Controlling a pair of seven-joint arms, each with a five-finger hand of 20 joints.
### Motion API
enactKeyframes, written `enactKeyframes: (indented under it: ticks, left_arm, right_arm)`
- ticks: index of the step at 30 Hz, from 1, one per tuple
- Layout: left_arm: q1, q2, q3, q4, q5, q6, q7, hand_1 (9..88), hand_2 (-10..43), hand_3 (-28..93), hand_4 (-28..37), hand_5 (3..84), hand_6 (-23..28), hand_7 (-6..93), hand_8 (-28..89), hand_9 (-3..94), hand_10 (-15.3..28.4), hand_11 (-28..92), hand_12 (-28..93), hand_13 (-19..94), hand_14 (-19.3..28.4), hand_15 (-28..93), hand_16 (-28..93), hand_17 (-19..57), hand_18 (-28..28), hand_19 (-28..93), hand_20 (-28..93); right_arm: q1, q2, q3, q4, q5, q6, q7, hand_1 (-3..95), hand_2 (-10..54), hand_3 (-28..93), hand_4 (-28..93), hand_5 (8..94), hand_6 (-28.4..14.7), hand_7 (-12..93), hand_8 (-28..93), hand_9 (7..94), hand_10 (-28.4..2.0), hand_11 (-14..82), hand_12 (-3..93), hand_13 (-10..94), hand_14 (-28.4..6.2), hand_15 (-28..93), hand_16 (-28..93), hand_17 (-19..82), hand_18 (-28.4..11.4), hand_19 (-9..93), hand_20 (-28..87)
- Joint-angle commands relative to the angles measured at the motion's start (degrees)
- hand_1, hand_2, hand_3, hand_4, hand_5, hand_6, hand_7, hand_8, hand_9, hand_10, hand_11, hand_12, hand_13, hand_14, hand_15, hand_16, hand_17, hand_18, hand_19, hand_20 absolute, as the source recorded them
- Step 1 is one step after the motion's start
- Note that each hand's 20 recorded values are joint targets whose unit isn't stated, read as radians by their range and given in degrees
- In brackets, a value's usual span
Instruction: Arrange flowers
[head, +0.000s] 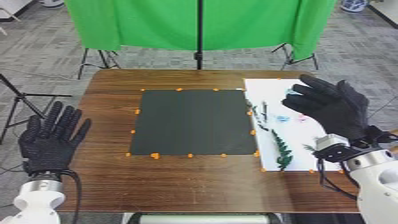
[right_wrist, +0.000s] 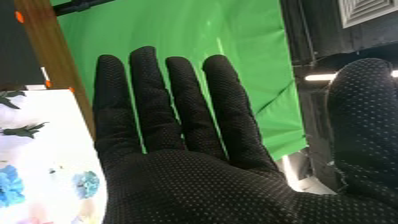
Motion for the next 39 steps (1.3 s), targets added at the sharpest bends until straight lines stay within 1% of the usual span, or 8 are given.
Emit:
enactKeyframes:
  ticks: [1, 5, 9, 13, 18, 23, 28, 39]
  left_arm:
    - [0.77, -0.19, 0.25, 0.03, -0.02, -0.52, -0.34, 28.4, 11.3, 73, -28.3, 47.6, 5.0, 12.0, -9, 35.8, 13.4, 16, 6, 25, 10.0, 20, -7, -2.8, 10.9, 26, 12]
    - [0.49, 0.35, 0.51, 0.04, -0.10, -0.54, -0.24, 28.4, 11.3, 73, -28.3, 47.6, 4.9, 12.1, -9, 35.8, 13.4, 16, 6, 25, 10.0, 20, -7, -2.8, 10.9, 26, 12]
    - [-0.04, 0.41, 1.17, 0.19, 0.49, -1.20, -0.23, 28.4, 11.3, 73, -28.3, 47.6, 5.0, 12.0, -9, 36.0, 13.4, 16, 6, 26, 10.2, 20, -7, -1.0, 11.3, 30, 14]
    - [-0.14, 0.17, 1.35, 0.35, 0.38, -1.27, -0.90, 28.6, 11.4, 73, -28.3, 47.5, 5.1, 12.0, -9, 37.4, 13.7, 17, 6, 29, 11.6, 23, -7, 0.7, 13.2, 37, 16]
    - [0.67, 0.33, 0.32, -0.21, 0.19, 0.26, -0.20, 28.5, 11.4, 73, -28.3, 47.5, 5.2, 12.2, -9, 38.0, 13.7, 17, 7, 29, 11.7, 23, -7, -0.3, 12.8, 34, 15]
    - [1.34, 0.38, 0.02, -0.52, -0.17, 0.63, 0.09, 28.5, 11.3, 74, -28.3, 47.4, 5.2, 12.3, -9, 36.6, 13.5, 17, 7, 26, 10.4, 21, -7, -1.1, 11.6, 31, 13]
    - [1.74, 0.43, 0.21, -0.80, -0.65, 2.22, 0.15, 28.7, 11.4, 74, -28.3, 47.5, 5.3, 12.9, -9, 36.8, 13.5, 17, 8, 26, 10.6, 22, -6, -1.2, 11.6, 30, 13]
    - [2.45, 0.01, 0.58, -1.04, -0.40, 2.51, -0.04, 28.7, 11.8, 75, -28.3, 47.7, 5.4, 13.7, -9, 36.9, 13.5, 18, 8, 27, 10.6, 22, -6, -1.4, 11.6, 30, 14]
  right_arm:
    - [-0.35, 0.11, -0.01, -0.18, -0.19, 0.16, 0.23, 15.9, -2.0, 76, -22, 46.0, -3.0, 16, -8, 47.6, -13.8, 6.2, 19.4, 41, -14.6, 20, 26, 16, -18.8, 36, 23]
    - [-0.33, 0.52, 0.04, -0.55, -0.28, 0.75, 0.40, 16.0, -2.0, 76, -22, 46.0, -3.0, 16, -8, 47.7, -13.8, 6.2, 19.4, 41, -14.5, 20, 26, 16, -18.8, 36, 23]
    - [-0.47, 1.35, -0.16, -1.72, -5.39, 5.06, 2.48, 16.5, -2.1, 77, -22, 46.6, -3.1, 17, -8, 48.1, -17.5, 6.0, 19.0, 42, -15.0, 21, 25, 17, -18.8, 36, 23]
    - [-2.02, 5.52, -4.99, -3.88, -24.33, 23.27, 1.36, 24.1, -8.7, 79, -23, 49.3, -2.6, 22, -10, 51.4, -16.8, 9.6, 18.4, 46, -13.2, 26, 23, 18, -18.3, 39, 23]
    - [-3.26, 9.80, -6.03, -5.24, -45.08, 27.45, 11.26, 29.1, -9.5, 80, -25, 53.1, -1.7, 27, -12, 55.3, -15.2, 13.3, 18.3, 49, -11.6, 32, 23, 19, -18.1, 43, 24]
    - [-7.39, 13.39, -5.61, -6.53, -68.93, 27.26, 20.47, 30.0, -9.5, 79, -27, 56.6, -2.2, 28, -12, 59.5, -15.5, 18.2, 19.2, 53, -12.8, 39, 22, 22, -19.2, 52, 26]
    - [-5.55, 16.77, -10.38, -6.13, -82.78, 22.92, 29.78, 26.7, -9.5, 71, -28, 59.8, -2.1, 43, -12, 63.6, -15.6, 39.2, 29.7, 56, -13.6, 57, 28, 25, -20.7, 64, 31]
    - [-2.83, 16.17, -19.74, -6.62, -93.93, 14.31, 39.67, 24.7, -9.5, 69, -28, 59.8, -4.3, 41, -12, 63.6, -17.9, 42.2, 32.5, 57, -16.4, 69, 34, 30, -23.9, 79, 39]
